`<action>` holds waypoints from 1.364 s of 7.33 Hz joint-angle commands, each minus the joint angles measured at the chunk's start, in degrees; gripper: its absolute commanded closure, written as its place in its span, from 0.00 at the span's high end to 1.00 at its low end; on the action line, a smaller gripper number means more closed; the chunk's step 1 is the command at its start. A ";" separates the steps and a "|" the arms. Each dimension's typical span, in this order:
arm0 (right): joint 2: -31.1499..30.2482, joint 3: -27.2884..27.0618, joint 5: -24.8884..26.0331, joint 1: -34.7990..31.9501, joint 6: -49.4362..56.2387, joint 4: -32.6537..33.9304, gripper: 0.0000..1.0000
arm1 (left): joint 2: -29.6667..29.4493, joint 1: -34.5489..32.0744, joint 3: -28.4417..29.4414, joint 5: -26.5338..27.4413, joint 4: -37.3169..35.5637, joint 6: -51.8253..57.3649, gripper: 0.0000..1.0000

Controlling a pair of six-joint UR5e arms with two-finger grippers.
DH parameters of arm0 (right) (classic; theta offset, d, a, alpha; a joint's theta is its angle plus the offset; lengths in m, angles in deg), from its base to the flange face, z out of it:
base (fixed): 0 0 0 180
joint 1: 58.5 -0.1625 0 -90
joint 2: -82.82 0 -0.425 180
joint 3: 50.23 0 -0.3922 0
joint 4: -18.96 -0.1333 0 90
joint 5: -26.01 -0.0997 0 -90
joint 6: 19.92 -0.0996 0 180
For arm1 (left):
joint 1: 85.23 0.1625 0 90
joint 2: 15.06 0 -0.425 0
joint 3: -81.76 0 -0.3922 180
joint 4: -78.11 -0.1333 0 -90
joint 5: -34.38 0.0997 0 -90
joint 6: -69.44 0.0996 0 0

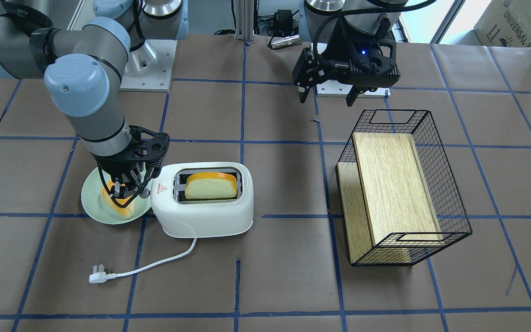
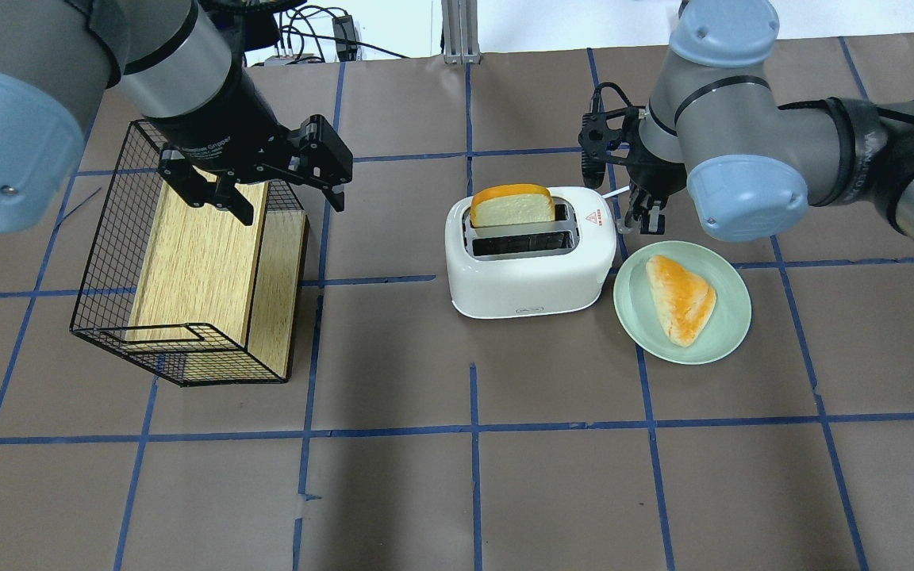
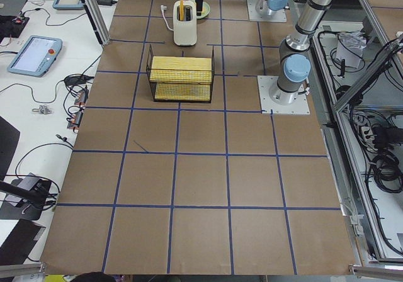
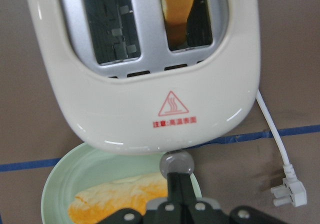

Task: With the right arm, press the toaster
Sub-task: 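Press the toaster lever down with the right gripper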

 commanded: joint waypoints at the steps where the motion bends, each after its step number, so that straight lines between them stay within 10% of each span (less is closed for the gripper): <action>1: 0.71 -0.10 0.85 -0.13 0.92 0.23 0.04 | 0.00 0.00 0.00 0.00 0.00 0.00 1.00; 10: 4.06 -3.97 0.68 -0.31 7.42 8.84 0.04 | 0.00 0.00 0.00 0.00 0.00 0.00 1.00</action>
